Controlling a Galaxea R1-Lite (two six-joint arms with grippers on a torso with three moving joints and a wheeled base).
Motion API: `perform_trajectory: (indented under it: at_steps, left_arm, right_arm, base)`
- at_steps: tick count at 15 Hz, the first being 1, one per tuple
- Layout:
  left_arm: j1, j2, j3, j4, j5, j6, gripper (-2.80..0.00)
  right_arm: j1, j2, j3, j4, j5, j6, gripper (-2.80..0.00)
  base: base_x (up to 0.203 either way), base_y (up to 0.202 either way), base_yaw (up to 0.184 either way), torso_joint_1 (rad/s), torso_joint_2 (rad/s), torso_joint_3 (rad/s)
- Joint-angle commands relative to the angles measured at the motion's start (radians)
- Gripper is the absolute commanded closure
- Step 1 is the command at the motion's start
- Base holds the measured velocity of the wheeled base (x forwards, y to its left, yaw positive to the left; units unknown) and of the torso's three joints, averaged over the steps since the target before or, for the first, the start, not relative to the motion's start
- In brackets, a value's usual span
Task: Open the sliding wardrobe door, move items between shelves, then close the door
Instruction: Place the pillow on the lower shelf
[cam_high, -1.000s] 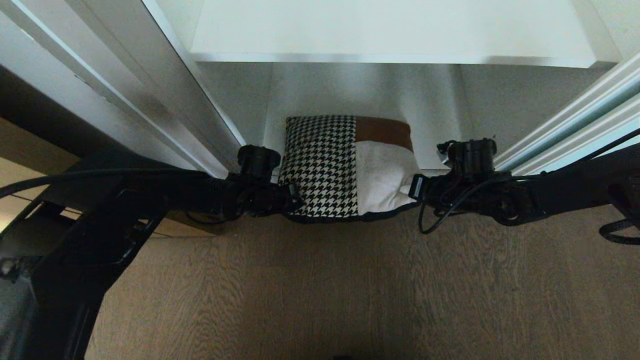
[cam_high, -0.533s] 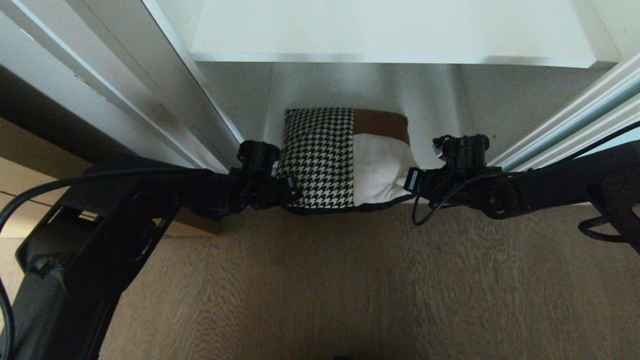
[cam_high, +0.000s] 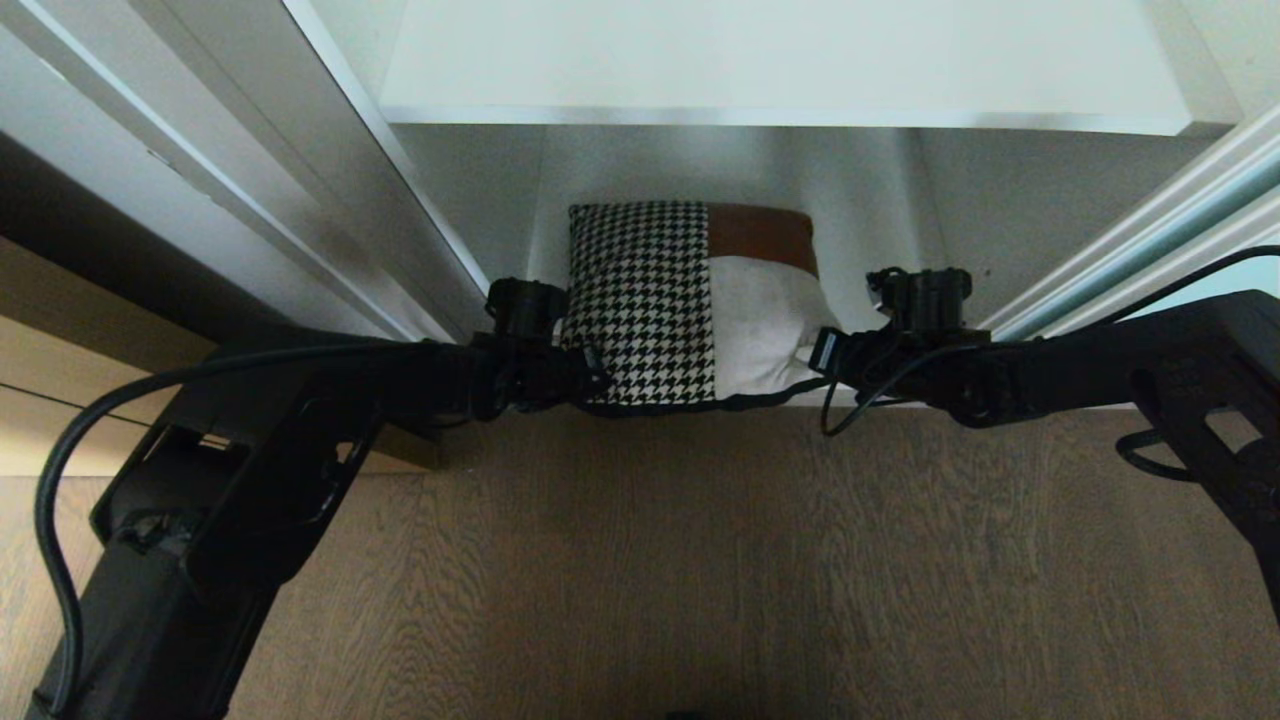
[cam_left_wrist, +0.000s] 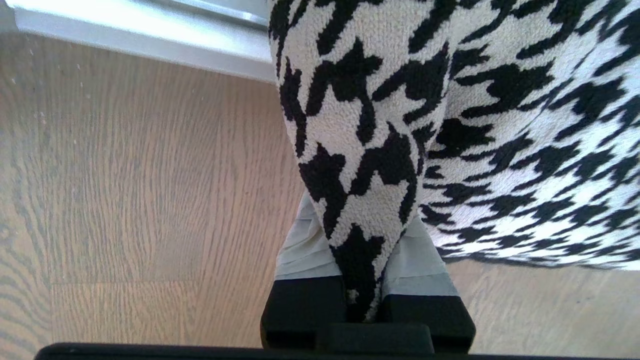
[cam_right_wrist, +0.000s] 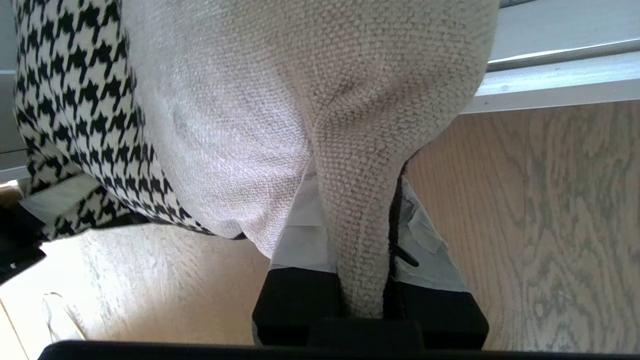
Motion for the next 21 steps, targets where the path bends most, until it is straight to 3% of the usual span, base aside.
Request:
perform_trajectory:
  at_steps: [1, 4, 5, 12, 16, 18, 19, 21]
  left_arm:
    - [0.001, 0.021, -0.001, 0.0, -0.001, -0.004, 0.0]
    - [0.001, 0.005, -0.001, 0.007, 0.0, -0.008, 0.0]
    - [0.001, 0.0, -0.001, 0.008, 0.0, -0.009, -2.8]
    - [-0.002, -0.124, 0.037, 0.016, 0.012, -0.065, -2.8]
    - [-0.029, -0.272, 0.289, 0.01, -0.047, -0.065, -2.8]
    - [-0.049, -0.348, 0.43, 0.009, -0.142, -0.065, -2.8]
    - [-0.057, -0.383, 0.478, 0.014, -0.224, -0.064, 0.0]
    - [-0.064, -0.382, 0.501, 0.021, -0.39, -0.047, 0.0]
  right_arm:
    - [-0.003, 0.028, -0.022, -0.003, 0.001, 0.003, 0.0]
    - [-0.003, 0.033, -0.024, 0.0, 0.001, 0.004, 0.0]
    - [-0.001, 0.032, -0.02, -0.002, 0.001, 0.005, 0.0]
    - [0.005, 0.033, -0.016, 0.016, 0.004, 0.02, 0.0]
    - [0.008, 0.047, -0.026, 0.019, 0.004, 0.02, 0.0]
    - [0.009, 0.041, -0.019, 0.019, 0.004, 0.02, 0.0]
    - [0.009, 0.039, -0.014, 0.017, 0.002, 0.022, 0.0]
    - [0.011, 0.036, -0.007, 0.019, 0.002, 0.022, 0.0]
  base:
    - [0.0, 0.0, 0.0, 0.0, 0.0, 0.0]
    - [0.0, 0.0, 0.0, 0.0, 0.0, 0.0]
    - [0.0, 0.0, 0.0, 0.0, 0.0, 0.0]
    - [0.0, 0.0, 0.0, 0.0, 0.0, 0.0]
    - [0.0, 0.0, 0.0, 0.0, 0.0, 0.0]
    - [0.0, 0.0, 0.0, 0.0, 0.0, 0.0]
    - [0.0, 0.0, 0.0, 0.0, 0.0, 0.0]
    - [0.0, 0.0, 0.0, 0.0, 0.0, 0.0]
